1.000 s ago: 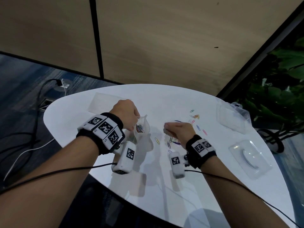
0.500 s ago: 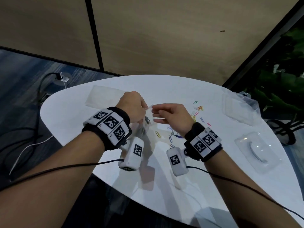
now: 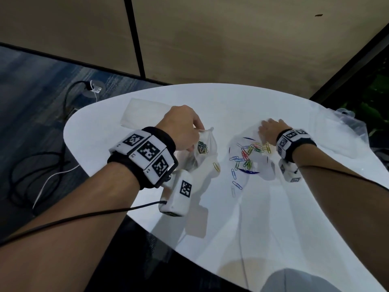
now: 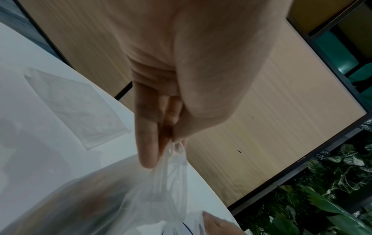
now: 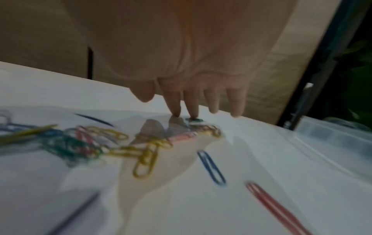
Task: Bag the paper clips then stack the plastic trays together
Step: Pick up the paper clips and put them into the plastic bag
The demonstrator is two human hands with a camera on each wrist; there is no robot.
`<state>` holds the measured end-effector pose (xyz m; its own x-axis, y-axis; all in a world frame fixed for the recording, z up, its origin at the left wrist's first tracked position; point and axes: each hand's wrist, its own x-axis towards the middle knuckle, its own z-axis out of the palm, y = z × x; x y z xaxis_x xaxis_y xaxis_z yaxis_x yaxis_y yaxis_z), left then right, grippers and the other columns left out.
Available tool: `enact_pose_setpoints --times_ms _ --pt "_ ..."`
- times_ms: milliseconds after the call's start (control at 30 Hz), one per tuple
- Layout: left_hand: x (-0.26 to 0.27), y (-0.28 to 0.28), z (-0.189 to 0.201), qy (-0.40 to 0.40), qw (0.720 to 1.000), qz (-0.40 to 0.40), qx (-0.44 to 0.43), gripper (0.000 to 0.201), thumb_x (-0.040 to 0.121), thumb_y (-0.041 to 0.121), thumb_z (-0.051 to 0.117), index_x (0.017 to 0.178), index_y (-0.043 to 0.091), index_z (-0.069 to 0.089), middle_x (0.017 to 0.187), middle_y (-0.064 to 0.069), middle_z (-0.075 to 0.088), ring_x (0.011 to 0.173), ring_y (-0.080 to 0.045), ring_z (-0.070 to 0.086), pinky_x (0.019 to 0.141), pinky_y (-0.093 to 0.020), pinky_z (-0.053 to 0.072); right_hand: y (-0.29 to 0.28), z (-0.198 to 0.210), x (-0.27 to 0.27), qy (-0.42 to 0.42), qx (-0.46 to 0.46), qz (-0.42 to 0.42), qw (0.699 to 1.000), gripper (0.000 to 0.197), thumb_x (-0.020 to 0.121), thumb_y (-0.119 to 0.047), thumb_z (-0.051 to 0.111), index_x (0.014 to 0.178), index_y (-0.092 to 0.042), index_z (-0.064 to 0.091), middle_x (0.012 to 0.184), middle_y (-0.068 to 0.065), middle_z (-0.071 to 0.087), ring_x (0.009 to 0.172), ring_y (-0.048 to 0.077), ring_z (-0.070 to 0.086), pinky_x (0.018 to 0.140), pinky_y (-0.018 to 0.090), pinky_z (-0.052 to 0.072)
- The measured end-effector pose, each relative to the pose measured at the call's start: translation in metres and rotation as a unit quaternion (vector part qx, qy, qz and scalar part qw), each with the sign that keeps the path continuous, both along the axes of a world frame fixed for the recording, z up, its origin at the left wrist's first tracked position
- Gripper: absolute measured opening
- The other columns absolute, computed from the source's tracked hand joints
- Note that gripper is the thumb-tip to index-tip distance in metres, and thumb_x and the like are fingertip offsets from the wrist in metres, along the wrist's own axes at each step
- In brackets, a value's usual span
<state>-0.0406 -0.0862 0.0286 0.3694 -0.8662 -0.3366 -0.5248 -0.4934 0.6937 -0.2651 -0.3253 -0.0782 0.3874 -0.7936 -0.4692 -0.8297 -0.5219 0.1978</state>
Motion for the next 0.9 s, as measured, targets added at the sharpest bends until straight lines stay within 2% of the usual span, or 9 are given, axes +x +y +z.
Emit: enact_pose_setpoints --times_ms 67,133,233,367,533,633,767,833,900 --pt "0.001 0.001 0.001 0.002 1.000 -0.005 0.000 0.027 0.092 -0.002 0.053 0.100 0.013 0.074 0.080 -0.014 0.076 0.063 -0.022 0.077 0.074 -0.039 0.065 0.004 -0.004 -0.015 0.022 -0.011 0.002 1.000 0.047 0.094 -0.032 0.047 0.133 -0.005 0.046 0.138 0.015 0.042 0.130 0.032 0.036 0.105 0.046 0.040" --pt "0.002 0.002 0.001 0.003 1.000 -0.010 0.000 0.026 0.094 -0.001 0.053 0.102 0.013 0.073 0.082 -0.013 0.075 0.064 -0.023 0.077 0.074 -0.038 0.065 0.019 -0.006 -0.025 0.003 -0.029 -0.008 1.000 0.042 0.095 -0.020 0.051 0.132 0.000 0.046 0.137 0.016 0.045 0.129 0.032 0.039 0.106 0.041 0.040" --pt "0.003 0.003 0.002 0.003 1.000 -0.011 0.001 0.024 0.095 0.000 0.054 0.103 0.013 0.073 0.084 -0.012 0.075 0.065 -0.023 0.077 0.075 -0.038 0.065 0.049 -0.009 -0.021 -0.084 -0.029 -0.034 0.995 0.036 0.097 -0.021 0.050 0.126 -0.001 0.051 0.130 0.018 0.053 0.121 0.033 0.048 0.102 0.038 0.041" --pt "0.001 0.006 0.005 0.000 1.000 -0.014 0.001 0.024 0.094 0.000 0.054 0.104 0.011 0.073 0.082 -0.011 0.074 0.066 -0.024 0.077 0.076 -0.038 0.065 0.089 -0.016 -0.006 -0.180 0.009 -0.060 0.982 0.044 0.093 -0.041 0.047 0.123 -0.011 0.053 0.121 0.016 0.056 0.110 0.034 0.057 0.094 0.039 0.047" --pt "0.001 0.012 0.009 -0.012 1.000 -0.023 0.002 0.023 0.095 0.000 0.054 0.101 0.012 0.073 0.074 -0.004 0.067 0.066 -0.026 0.076 0.074 -0.037 0.065 0.113 -0.024 0.010 -0.170 -0.062 -0.006 0.984 0.024 0.093 -0.009 0.052 0.113 -0.011 0.064 0.111 0.013 0.060 0.103 0.030 0.061 0.083 0.030 0.047" --pt "0.003 0.015 0.009 -0.012 1.000 -0.027 0.003 0.025 0.094 -0.001 0.053 0.102 0.010 0.074 0.072 -0.004 0.067 0.067 -0.027 0.077 0.073 -0.038 0.065 0.113 -0.014 0.008 -0.217 -0.055 -0.066 0.972 0.015 0.089 -0.014 0.064 0.099 -0.014 0.075 0.101 0.007 0.071 0.093 0.024 0.066 0.079 0.024 0.049" --pt "0.003 0.016 0.010 -0.011 1.000 -0.027 0.002 0.025 0.094 0.000 0.053 0.102 0.010 0.075 0.071 -0.003 0.067 0.067 -0.026 0.077 0.073 -0.038 0.065 0.101 -0.001 -0.014 -0.378 0.018 -0.272 0.885 0.007 0.076 -0.021 0.081 0.082 -0.021 0.078 0.081 -0.002 0.075 0.080 0.013 0.069 0.085 0.022 0.052" --pt "0.002 0.016 0.012 -0.015 0.999 -0.032 0.004 0.024 0.095 0.000 0.053 0.102 0.010 0.074 0.067 -0.002 0.066 0.067 -0.026 0.077 0.073 -0.036 0.065 0.100 0.012 -0.021 -0.469 0.102 -0.363 0.798 0.011 0.071 -0.012 0.084 0.078 -0.018 0.079 0.085 0.006 0.077 0.080 0.021 0.073 0.090 0.035 0.057" --pt "0.001 0.016 0.013 -0.018 0.999 -0.034 0.005 0.024 0.095 0.000 0.053 0.102 0.009 0.074 0.065 -0.001 0.065 0.071 -0.028 0.077 0.076 -0.037 0.065 0.107 0.029 -0.015 -0.567 0.188 -0.408 0.691 0.014 0.076 0.003 0.078 0.089 -0.003 0.076 0.096 0.021 0.074 0.080 0.026 0.073 0.088 0.036 0.059"
